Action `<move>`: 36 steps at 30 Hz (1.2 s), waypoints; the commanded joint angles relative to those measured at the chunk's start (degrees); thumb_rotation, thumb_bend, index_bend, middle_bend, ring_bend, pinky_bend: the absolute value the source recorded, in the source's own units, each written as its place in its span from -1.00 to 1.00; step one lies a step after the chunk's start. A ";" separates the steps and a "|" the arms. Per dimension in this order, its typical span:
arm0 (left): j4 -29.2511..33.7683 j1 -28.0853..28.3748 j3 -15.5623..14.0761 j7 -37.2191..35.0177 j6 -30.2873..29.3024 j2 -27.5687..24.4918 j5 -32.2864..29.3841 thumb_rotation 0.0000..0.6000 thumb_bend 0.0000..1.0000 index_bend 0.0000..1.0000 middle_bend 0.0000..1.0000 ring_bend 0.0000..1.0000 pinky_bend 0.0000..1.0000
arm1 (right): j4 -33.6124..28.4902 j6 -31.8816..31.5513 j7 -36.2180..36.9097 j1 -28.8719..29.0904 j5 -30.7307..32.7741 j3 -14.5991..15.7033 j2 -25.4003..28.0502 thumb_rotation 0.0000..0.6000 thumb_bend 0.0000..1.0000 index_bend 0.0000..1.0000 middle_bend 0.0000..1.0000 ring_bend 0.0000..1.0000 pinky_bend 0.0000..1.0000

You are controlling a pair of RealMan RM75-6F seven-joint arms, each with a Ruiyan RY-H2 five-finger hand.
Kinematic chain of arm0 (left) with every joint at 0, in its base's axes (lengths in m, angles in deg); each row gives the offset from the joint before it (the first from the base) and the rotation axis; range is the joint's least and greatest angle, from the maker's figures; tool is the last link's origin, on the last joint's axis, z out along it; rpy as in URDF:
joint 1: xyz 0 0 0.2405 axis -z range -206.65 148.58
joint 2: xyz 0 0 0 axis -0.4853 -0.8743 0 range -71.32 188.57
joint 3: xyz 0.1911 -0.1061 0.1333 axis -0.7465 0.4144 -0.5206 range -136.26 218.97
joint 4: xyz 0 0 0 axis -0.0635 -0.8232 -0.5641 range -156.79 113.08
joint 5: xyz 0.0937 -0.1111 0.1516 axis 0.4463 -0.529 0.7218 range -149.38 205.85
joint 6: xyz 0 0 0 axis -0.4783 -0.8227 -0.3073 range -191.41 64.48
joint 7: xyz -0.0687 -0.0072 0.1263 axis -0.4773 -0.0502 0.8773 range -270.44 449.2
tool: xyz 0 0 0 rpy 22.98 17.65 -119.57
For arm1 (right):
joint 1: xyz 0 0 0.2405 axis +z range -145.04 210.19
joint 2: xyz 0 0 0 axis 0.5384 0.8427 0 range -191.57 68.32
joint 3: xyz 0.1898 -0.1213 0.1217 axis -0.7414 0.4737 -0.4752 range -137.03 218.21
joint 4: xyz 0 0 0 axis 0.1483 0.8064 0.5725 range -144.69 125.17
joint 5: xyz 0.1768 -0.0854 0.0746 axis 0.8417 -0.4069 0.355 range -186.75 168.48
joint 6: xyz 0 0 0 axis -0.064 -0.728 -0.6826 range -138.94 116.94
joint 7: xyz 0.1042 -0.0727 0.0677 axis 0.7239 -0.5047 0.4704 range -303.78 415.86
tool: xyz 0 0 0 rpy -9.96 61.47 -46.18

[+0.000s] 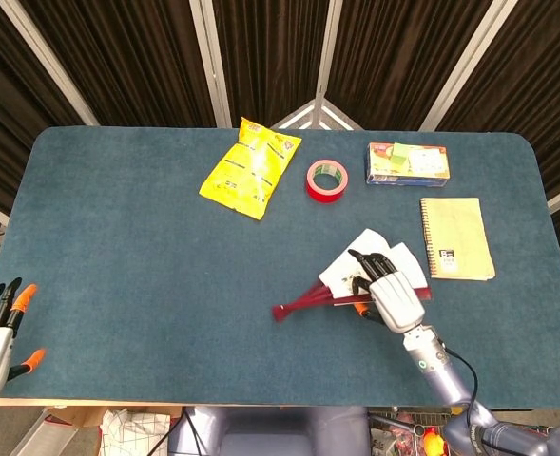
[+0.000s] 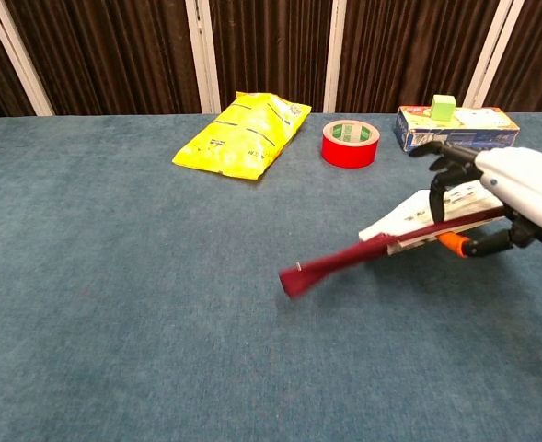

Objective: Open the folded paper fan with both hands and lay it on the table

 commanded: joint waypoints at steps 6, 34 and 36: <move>-4.79 5.61 -0.26 -8.74 6.21 0.68 4.25 1.00 -0.83 -0.76 -1.00 -1.00 -1.00 | -12.67 7.18 -5.36 6.93 1.37 -4.79 8.49 1.00 -0.06 0.81 -0.68 -0.58 -0.59; -24.36 18.58 3.86 -34.64 13.58 15.36 3.56 1.00 -0.86 -0.76 -1.00 -1.00 -1.00 | -35.58 22.71 -25.20 22.97 22.21 -19.18 10.67 1.00 -0.06 0.83 -0.68 -0.58 -0.59; -25.04 19.16 3.98 -36.25 13.65 16.31 3.57 1.00 -0.86 -0.76 -1.00 -1.00 -1.00 | -37.17 22.68 -25.50 23.57 23.02 -19.54 10.42 1.00 -0.06 0.83 -0.68 -0.57 -0.59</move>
